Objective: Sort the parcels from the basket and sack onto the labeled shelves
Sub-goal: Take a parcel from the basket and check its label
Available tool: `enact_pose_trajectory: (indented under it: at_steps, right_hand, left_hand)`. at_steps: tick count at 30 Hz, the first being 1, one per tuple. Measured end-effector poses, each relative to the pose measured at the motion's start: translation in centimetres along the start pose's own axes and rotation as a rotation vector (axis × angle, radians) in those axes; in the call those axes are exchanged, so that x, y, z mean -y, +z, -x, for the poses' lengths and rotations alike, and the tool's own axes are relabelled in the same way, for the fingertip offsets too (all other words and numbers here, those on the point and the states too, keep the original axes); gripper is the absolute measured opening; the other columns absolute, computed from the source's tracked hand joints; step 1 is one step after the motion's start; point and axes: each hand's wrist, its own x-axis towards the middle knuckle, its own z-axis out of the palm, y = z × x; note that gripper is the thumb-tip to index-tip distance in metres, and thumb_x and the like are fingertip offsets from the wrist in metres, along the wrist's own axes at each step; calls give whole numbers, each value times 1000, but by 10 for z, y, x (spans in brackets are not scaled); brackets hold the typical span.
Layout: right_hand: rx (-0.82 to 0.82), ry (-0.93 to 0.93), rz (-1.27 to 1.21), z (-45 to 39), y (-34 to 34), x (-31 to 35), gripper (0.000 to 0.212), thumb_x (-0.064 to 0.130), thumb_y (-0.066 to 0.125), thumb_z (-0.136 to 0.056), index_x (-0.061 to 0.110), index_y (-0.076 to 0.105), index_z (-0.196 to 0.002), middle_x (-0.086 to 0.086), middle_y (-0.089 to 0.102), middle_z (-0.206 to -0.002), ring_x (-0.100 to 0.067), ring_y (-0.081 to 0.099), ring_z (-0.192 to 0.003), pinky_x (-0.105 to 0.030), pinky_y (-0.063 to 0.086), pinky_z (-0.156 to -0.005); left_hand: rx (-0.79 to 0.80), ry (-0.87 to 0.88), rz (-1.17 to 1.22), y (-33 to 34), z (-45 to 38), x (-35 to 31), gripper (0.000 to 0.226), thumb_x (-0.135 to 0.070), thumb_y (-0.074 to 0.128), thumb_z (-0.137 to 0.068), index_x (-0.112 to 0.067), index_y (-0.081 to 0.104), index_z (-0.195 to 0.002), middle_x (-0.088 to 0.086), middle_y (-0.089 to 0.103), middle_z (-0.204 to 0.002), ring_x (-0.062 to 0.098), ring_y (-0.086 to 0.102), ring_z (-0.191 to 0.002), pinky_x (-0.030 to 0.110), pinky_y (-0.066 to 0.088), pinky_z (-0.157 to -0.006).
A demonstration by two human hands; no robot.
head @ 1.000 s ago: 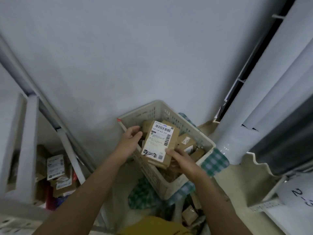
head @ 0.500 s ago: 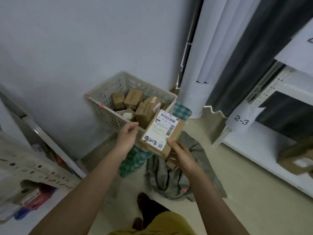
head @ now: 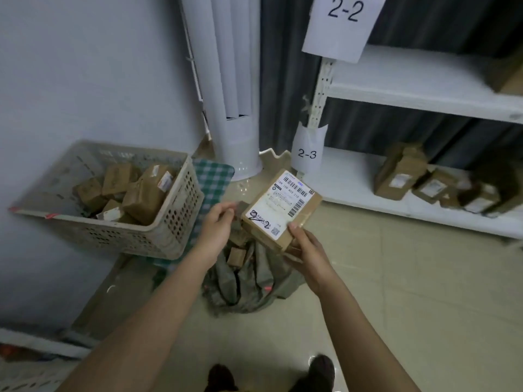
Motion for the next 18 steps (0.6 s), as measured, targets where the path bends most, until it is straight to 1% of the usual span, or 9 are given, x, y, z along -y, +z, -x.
enact_pose_trajectory:
  at_steps: [2,5,7,9,11,15,18]
  right_hand:
    - [-40,-2,11,1,-41,10,49,47,66,-86,14,61,-122,-1,73,-98,-18,68,-94,-31,55,-82]
    - [-79,0,16,6,-112,26,53,50,67,-84,16,59,-124,1,70,-95,-19,66,-95,-34,55,-86]
    - [-111,-5,26,8,-164,40,54,50,67,-84,18,57,-127,0,69,-100,-19,65,-95,-33,55,-84]
    - [-160,-20,31,9,-213,55,55,49,67,-85,18,55,-129,0,68,-103,-17,64,-93,-31,54,-81]
    - [-216,-36,21,11,-258,69,58,49,67,-85,17,53,-132,1,66,-103,-15,64,-93,-30,54,-80]
    - [-317,-45,-42,13,-329,91,58,48,67,-86,16,52,-132,3,66,-99,-14,65,-96,-32,54,-84]
    - [-350,-52,-77,10,-370,106,56,48,65,-87,16,53,-131,4,67,-101,-12,66,-96,-30,53,-81]
  left_hand:
    - [27,19,21,43,0,-11,22,-18,43,-101,-31,60,-101,-2,60,-123,14,56,-112,30,49,-93]
    - [67,32,41,120,3,-28,21,-15,45,-99,-29,62,-100,1,65,-117,15,60,-108,40,47,-100]
    - [115,30,56,175,8,-40,21,-15,45,-100,-27,61,-101,-2,64,-114,15,60,-106,40,46,-102]
    - [172,46,60,228,13,-52,21,-16,45,-100,-30,61,-100,-7,63,-112,14,59,-107,39,46,-102]
    - [244,79,48,275,17,-63,21,-17,44,-100,-29,61,-104,-8,63,-114,12,58,-109,34,45,-100]
    - [341,104,27,348,23,-87,20,-18,44,-100,-26,60,-109,-6,61,-116,11,56,-107,29,42,-93]
    - [383,114,6,393,17,-103,19,-17,44,-100,-24,60,-109,-7,60,-112,13,56,-107,31,42,-95]
